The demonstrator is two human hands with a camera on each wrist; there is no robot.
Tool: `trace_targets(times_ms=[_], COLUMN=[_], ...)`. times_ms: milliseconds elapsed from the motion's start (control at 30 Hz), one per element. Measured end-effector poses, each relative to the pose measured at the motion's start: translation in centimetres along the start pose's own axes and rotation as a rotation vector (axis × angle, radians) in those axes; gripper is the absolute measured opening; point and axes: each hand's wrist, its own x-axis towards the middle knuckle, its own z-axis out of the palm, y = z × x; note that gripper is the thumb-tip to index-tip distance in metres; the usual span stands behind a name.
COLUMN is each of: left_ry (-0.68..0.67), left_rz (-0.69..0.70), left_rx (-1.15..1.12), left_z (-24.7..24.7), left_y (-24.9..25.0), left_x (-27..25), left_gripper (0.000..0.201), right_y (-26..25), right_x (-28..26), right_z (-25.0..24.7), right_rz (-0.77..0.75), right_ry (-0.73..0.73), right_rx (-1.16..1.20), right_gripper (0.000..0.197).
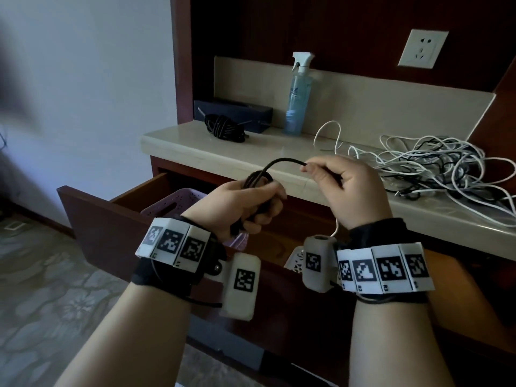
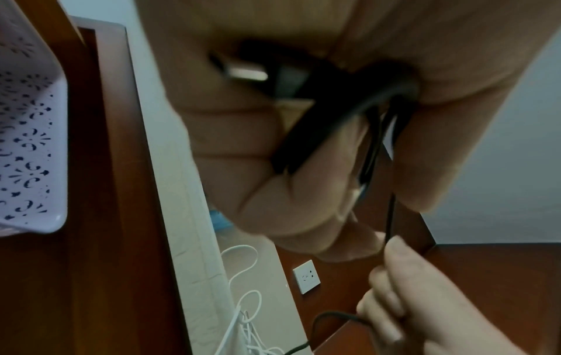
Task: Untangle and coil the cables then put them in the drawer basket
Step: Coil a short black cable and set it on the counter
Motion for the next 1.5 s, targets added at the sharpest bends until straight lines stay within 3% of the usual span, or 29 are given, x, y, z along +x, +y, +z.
trace_targets(times_ms=[200,467,633,733,900,1033,1167,1367,1500], left_ry=[0.000,0.165,0.151,0.150,0.139,0.146,0.150,0.281,0.403], left_rz=[0.019,0.213,0.271,0.296,0.339,0.361,0.416,0.407,0.387], left_rx=[-0.030,-0.194,-0.279,-0.314,-0.319,-0.318,-0.526,-0.620,-0.404], left_z=[1.3,0.5,-0.9,-1.8,-2.9,-3.6,-4.4,-6.0,-5.2], left_y=[-0.7,0.4,1.5,2.3,3.5,3.7,4.0,4.6,4.1], left_x=[-0.3,0.8,2.0,3.0,4.9,6.2,6.8,6.9,6.9], left_gripper=[0.025,0.043,0.043,0.044,0.045,0.047,0.049,0.050,0.043], right_y=[-0.5,0.1,0.7,0.7,-0.7,-0.8,-0.3,1.8,0.7], right_x=[-0.1,0.5,1.6,2.4,3.4,4.0,4.5,4.5,4.5], right_z=[0.7,0.6,0.4,0.6,2.1,2.7,2.5,0.5,0.1], right_rz=[-0.008,0.051,-0.011,0.011,0.042,0.078,0.164,0.268,0.134], right_ry=[0.038,-0.139,-0.047,-0.108,-0.261,-0.301,-0.368,-0.254,-0.180], right_rx=[0.033,0.050,-0.043,0.004,0.048,0.038,-0.033,-0.113,-0.136], right_gripper=[0.022,0.011,0.013,0.002,0.010,0.007,0.011,0.013,0.005])
